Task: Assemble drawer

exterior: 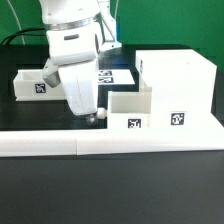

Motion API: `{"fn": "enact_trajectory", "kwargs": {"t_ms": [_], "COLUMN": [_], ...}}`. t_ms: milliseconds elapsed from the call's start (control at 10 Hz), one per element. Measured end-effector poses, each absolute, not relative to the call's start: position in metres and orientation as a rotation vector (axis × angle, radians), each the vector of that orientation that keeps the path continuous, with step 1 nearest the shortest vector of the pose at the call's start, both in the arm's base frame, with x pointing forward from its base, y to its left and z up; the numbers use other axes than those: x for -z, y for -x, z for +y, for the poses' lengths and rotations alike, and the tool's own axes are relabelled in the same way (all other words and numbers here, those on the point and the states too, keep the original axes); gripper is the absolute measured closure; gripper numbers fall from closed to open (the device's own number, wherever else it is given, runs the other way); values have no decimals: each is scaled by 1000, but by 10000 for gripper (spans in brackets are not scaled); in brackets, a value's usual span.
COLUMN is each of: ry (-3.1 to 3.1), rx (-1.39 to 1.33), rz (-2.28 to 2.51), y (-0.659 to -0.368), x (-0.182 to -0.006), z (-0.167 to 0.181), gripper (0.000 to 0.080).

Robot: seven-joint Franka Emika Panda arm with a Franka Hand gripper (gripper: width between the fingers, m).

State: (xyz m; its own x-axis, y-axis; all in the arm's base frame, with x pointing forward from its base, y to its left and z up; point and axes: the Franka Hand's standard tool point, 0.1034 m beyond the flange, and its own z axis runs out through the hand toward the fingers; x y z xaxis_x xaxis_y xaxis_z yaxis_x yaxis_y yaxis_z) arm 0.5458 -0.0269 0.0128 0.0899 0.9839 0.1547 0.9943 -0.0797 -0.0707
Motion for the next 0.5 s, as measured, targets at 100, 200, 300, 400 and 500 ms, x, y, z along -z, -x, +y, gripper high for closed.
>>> {"fn": "enact_trajectory", "kwargs": {"t_ms": [100,200,300,400,500], "ry": [2222,2244,2248,2260,2258], "rx": [91,86,87,87,85], "rz": [-1992,-1968,-1960,-1945,-1949], "y": [-547,-547,-546,-545,-545], "x": [-13,-13,-12,-12,-11], "z": [-26,-25,-27,-32,-32], "gripper": [150,150,150,150,150]}}
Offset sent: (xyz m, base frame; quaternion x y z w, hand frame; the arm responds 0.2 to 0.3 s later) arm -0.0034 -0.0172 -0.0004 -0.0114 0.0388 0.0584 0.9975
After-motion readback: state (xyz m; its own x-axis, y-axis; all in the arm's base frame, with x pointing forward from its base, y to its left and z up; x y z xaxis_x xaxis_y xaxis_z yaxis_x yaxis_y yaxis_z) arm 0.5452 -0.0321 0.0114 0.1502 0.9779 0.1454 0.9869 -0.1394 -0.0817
